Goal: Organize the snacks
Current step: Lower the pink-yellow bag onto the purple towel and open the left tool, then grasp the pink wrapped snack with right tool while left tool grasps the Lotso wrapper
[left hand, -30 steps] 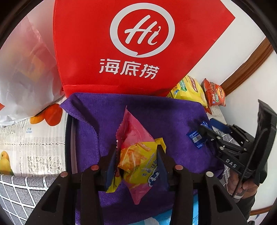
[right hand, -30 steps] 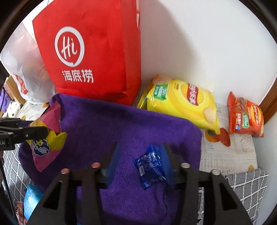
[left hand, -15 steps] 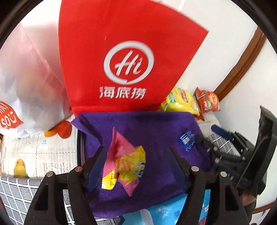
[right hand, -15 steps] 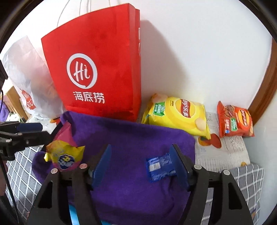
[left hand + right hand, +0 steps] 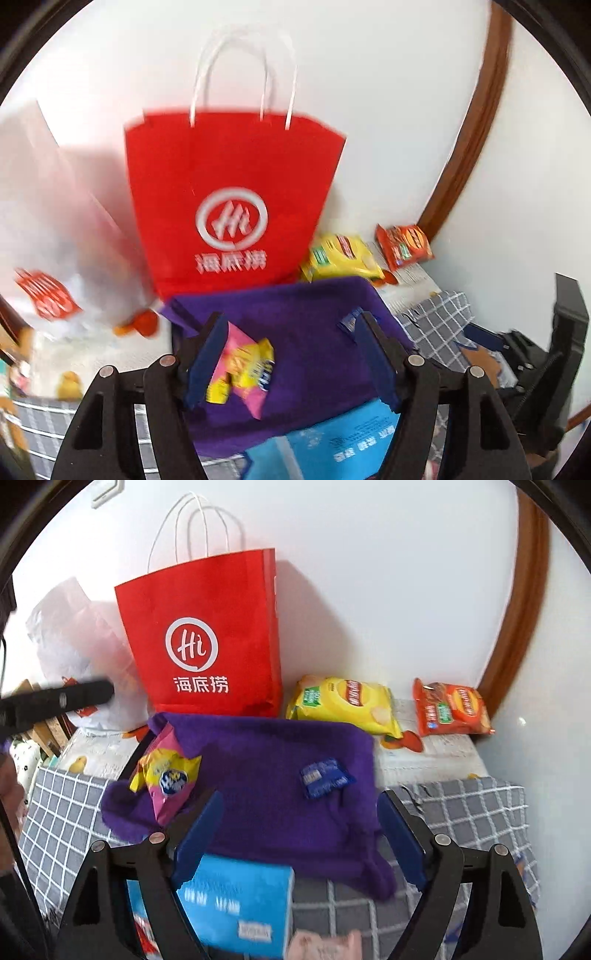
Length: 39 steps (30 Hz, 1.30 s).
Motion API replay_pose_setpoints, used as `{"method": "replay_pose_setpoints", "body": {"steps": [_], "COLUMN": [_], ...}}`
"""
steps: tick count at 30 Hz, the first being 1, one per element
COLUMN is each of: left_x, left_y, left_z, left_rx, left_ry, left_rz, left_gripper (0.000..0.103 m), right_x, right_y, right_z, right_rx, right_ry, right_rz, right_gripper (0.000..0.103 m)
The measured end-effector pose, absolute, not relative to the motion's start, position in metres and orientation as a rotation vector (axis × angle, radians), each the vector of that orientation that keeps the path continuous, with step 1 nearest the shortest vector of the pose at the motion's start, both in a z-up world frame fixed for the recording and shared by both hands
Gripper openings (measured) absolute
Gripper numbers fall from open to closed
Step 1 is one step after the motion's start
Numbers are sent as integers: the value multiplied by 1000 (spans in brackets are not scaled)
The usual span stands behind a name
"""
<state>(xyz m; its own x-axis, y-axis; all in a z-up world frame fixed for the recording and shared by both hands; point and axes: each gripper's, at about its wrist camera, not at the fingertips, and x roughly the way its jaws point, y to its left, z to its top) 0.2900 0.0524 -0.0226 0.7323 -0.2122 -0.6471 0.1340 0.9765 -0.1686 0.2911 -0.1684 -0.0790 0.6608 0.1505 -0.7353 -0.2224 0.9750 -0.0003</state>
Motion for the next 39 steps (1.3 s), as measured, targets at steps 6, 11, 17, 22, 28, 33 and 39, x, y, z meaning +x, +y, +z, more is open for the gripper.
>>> {"method": "replay_pose_setpoints", "body": {"steps": [6, 11, 17, 22, 28, 33, 39], "left_x": [260, 228, 192, 176, 163, 158, 153], "left_y": [53, 50, 56, 62, 65, 75, 69], "left_z": [-14, -19, -31, -48, -73, -94, -106], "left_rx": [-137, -106, -166, -187, -174, -232, -211], "left_ry": [733, 741, 725, 756, 809, 855, 862], "left_rz": [-198, -157, -169, -139, -123, -140, -122], "left_gripper": [82, 83, 83, 83, 82, 81, 81], "right_x": [257, 240, 212, 190, 176, 170, 169], "right_y": [-188, -193, -184, -177, -182, -202, -196], "right_z": [-63, -60, -65, -84, -116, -136, -160], "right_rx": [30, 77, -14, -69, -119, -13, 49], "right_ry": [773, 780, 780, 805, 827, 904, 957], "right_rz": [244, 271, 298, 312, 254, 295, 284], "right_gripper": [85, 85, 85, 85, 84, 77, 77]}}
